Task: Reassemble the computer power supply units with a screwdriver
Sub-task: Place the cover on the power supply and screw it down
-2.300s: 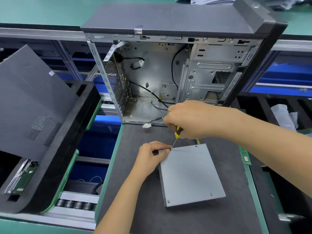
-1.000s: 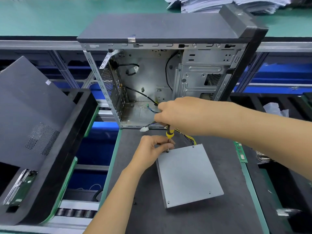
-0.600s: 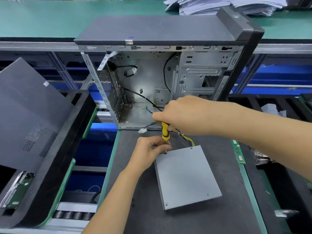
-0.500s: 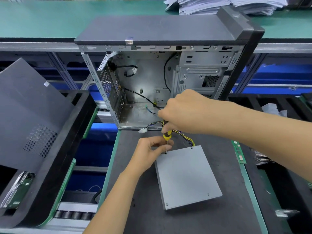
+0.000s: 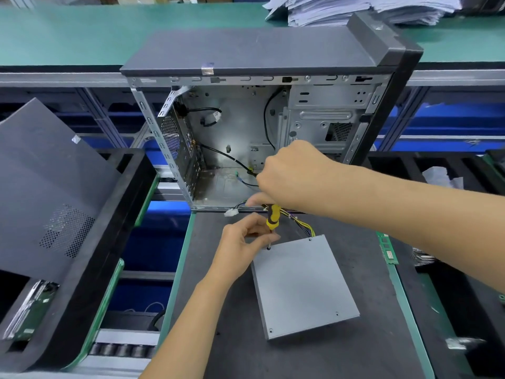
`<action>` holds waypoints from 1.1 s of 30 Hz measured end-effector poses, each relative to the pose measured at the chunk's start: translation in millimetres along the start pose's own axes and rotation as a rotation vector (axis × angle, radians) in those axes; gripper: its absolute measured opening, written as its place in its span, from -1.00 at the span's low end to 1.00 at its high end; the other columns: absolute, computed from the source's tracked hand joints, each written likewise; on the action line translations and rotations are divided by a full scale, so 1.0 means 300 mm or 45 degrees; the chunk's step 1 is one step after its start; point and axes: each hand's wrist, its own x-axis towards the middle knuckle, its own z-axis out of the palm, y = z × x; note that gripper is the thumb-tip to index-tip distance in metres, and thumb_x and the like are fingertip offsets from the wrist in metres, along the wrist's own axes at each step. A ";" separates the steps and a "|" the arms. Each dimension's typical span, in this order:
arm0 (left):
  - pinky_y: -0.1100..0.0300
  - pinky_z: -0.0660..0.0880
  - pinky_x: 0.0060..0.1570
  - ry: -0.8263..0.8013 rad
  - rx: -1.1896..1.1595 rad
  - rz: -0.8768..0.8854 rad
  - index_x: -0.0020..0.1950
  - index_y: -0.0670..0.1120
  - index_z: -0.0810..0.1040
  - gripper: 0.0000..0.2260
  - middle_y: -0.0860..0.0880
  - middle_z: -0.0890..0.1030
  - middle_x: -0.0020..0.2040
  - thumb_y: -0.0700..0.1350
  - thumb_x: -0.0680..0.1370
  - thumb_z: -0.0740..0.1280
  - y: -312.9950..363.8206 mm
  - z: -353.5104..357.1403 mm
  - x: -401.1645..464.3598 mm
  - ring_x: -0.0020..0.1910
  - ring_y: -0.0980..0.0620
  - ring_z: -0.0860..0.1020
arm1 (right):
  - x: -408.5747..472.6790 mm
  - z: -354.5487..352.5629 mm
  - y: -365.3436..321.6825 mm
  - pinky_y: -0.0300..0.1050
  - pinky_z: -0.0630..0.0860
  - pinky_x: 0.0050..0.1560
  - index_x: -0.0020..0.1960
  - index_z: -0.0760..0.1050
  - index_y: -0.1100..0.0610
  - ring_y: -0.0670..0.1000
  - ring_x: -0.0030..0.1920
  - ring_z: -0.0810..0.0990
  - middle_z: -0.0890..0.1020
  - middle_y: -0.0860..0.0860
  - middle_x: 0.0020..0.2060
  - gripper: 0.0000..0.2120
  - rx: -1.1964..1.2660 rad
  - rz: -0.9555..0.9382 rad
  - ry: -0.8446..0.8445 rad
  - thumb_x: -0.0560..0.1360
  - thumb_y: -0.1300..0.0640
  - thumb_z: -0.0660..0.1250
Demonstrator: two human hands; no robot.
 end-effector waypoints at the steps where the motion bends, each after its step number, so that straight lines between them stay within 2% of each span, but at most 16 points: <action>1: 0.20 0.59 -0.05 0.011 0.016 0.016 -0.13 0.07 0.60 -0.81 -0.04 0.71 -0.18 -0.22 0.47 0.47 0.003 0.004 -0.001 -0.13 0.01 0.67 | 0.000 0.012 0.000 -0.19 0.03 -0.47 -0.36 0.19 0.11 0.01 -0.49 0.20 0.21 -0.01 -0.45 -0.48 0.009 0.019 0.002 0.57 -0.27 0.04; 3: 0.29 0.55 -0.05 -0.001 0.026 0.050 -0.14 0.14 0.61 -0.77 0.00 0.72 -0.16 -0.23 0.50 0.44 0.010 0.002 -0.001 -0.08 0.06 0.67 | -0.008 0.023 0.003 -0.15 0.08 -0.50 -0.17 0.31 0.07 0.02 -0.44 0.35 0.23 0.00 -0.33 -0.70 0.186 -0.046 -0.098 0.57 -0.13 0.19; 4: 0.33 0.53 -0.02 -0.013 0.016 0.057 -0.13 0.14 0.61 -0.76 0.02 0.72 -0.14 -0.24 0.51 0.42 0.014 -0.003 -0.002 -0.05 0.08 0.68 | -0.011 0.027 0.004 -0.13 0.09 -0.50 -0.05 0.28 0.03 0.01 -0.42 0.36 0.22 -0.01 -0.26 -0.84 0.297 -0.098 -0.142 0.56 0.02 0.25; 6: 0.37 0.50 0.01 -0.050 0.018 0.058 -0.11 0.10 0.60 -0.78 0.06 0.72 -0.12 -0.25 0.53 0.40 0.017 -0.014 -0.005 -0.01 0.10 0.67 | -0.013 0.023 0.004 -0.12 0.10 -0.50 0.01 0.22 0.02 0.02 -0.40 0.36 0.22 -0.01 -0.21 -0.78 0.378 -0.151 -0.170 0.52 0.23 0.25; 8: 0.35 0.52 -0.02 -0.047 0.044 0.060 -0.12 0.08 0.62 -0.79 0.09 0.72 -0.11 -0.26 0.52 0.41 0.016 -0.011 -0.004 -0.05 0.12 0.66 | -0.007 0.021 -0.001 -0.14 0.09 -0.50 -0.07 0.23 0.07 0.06 -0.36 0.35 0.22 0.00 -0.32 -0.83 0.282 -0.122 -0.112 0.59 0.08 0.22; 10: 0.25 0.57 -0.10 0.022 0.040 0.053 -0.21 0.12 0.62 -0.74 0.03 0.69 -0.18 -0.27 0.46 0.47 0.013 0.007 -0.001 -0.17 0.10 0.63 | -0.001 0.017 -0.016 -0.17 0.04 -0.49 -0.25 0.23 0.12 0.07 -0.37 0.27 0.19 -0.02 -0.43 -0.59 0.101 -0.049 -0.010 0.61 -0.16 0.08; 12: 0.26 0.56 -0.15 0.088 0.031 0.057 -0.29 0.15 0.61 -0.68 -0.08 0.65 -0.23 -0.30 0.43 0.48 0.010 0.021 0.004 -0.23 0.04 0.60 | -0.007 0.017 -0.021 -0.19 0.01 -0.47 -0.38 0.15 0.14 0.05 -0.45 0.22 0.24 -0.01 -0.47 -0.47 0.013 0.012 0.025 0.60 -0.22 0.03; 14: 0.30 0.53 -0.17 0.110 0.029 0.083 -0.30 0.18 0.64 -0.63 -0.08 0.66 -0.22 -0.32 0.43 0.48 0.007 0.022 0.009 -0.18 -0.02 0.62 | -0.015 0.031 -0.017 -0.18 0.03 -0.48 -0.31 0.23 0.16 0.03 -0.47 0.29 0.42 0.02 -0.33 -0.57 0.047 -0.012 0.023 0.60 -0.11 0.15; 16: 0.29 0.51 -0.15 0.097 0.054 0.099 -0.22 0.15 0.68 -0.69 -0.06 0.68 -0.19 -0.30 0.44 0.48 0.008 0.012 0.011 -0.16 0.03 0.62 | -0.024 0.038 -0.007 -0.14 0.08 -0.51 -0.02 0.29 0.11 0.00 -0.44 0.34 0.34 0.04 -0.14 -0.83 0.211 -0.125 -0.118 0.55 0.08 0.27; 18: 0.34 0.50 -0.09 0.050 0.095 0.111 -0.15 0.12 0.68 -0.75 0.01 0.70 -0.16 -0.27 0.46 0.47 0.013 0.004 0.011 -0.13 0.15 0.62 | -0.026 0.027 -0.001 -0.12 0.10 -0.52 0.10 0.29 0.09 -0.02 -0.46 0.27 0.28 0.02 -0.13 -0.78 0.261 -0.199 -0.192 0.52 0.22 0.28; 20: 0.34 0.51 -0.04 -0.005 0.099 0.103 -0.11 0.17 0.65 -0.72 0.07 0.72 -0.13 -0.25 0.48 0.46 0.021 -0.001 0.009 -0.08 0.14 0.65 | -0.025 0.017 0.004 -0.14 0.10 -0.52 0.01 0.37 0.13 -0.01 -0.47 0.21 0.36 0.04 -0.26 -0.87 0.193 -0.159 -0.163 0.59 0.06 0.22; 22: 0.29 0.53 -0.07 -0.044 0.014 0.064 -0.03 0.21 0.62 -0.67 0.05 0.72 -0.15 -0.26 0.46 0.48 0.030 0.001 0.006 -0.07 0.05 0.67 | -0.021 0.024 0.002 -0.19 0.08 -0.49 -0.21 0.37 0.14 0.00 -0.49 0.19 0.31 0.02 -0.42 -0.62 0.054 -0.064 -0.082 0.61 -0.12 0.10; 25: 0.28 0.55 -0.17 0.033 -0.064 0.051 0.02 0.07 0.60 -0.67 0.05 0.65 -0.17 -0.31 0.41 0.51 0.032 0.014 0.006 -0.10 0.00 0.68 | -0.019 0.039 -0.003 -0.20 0.09 -0.47 -0.33 0.24 0.13 0.04 -0.41 0.25 0.31 0.02 -0.41 -0.59 -0.051 0.004 -0.072 0.62 -0.04 0.14; 27: 0.35 0.51 -0.13 0.042 -0.036 0.090 -0.06 -0.05 0.60 -0.83 0.06 0.67 -0.18 -0.28 0.45 0.48 0.030 0.019 0.006 -0.10 0.04 0.68 | -0.027 0.034 -0.001 -0.17 0.09 -0.48 -0.27 0.29 0.14 0.05 -0.40 0.24 0.27 0.02 -0.39 -0.66 -0.008 0.015 -0.115 0.59 -0.02 0.20; 30: 0.37 0.48 0.00 -0.035 -0.009 0.120 -0.11 0.10 0.59 -0.82 0.04 0.72 -0.15 -0.20 0.52 0.42 0.043 0.010 0.000 0.00 0.08 0.67 | -0.033 0.032 0.010 -0.12 0.10 -0.51 0.10 0.32 0.10 0.00 -0.44 0.27 0.25 0.01 -0.15 -0.79 0.284 -0.152 -0.213 0.53 0.11 0.30; 33: 0.38 0.45 0.09 -0.131 0.048 0.111 -0.01 0.12 0.61 -0.80 0.11 0.72 -0.05 -0.21 0.58 0.35 0.044 -0.012 0.003 0.09 0.15 0.63 | -0.022 0.025 0.009 -0.13 0.19 -0.46 0.10 0.36 0.10 -0.02 -0.42 0.27 0.33 0.02 -0.12 -0.82 0.270 -0.189 -0.234 0.53 0.19 0.29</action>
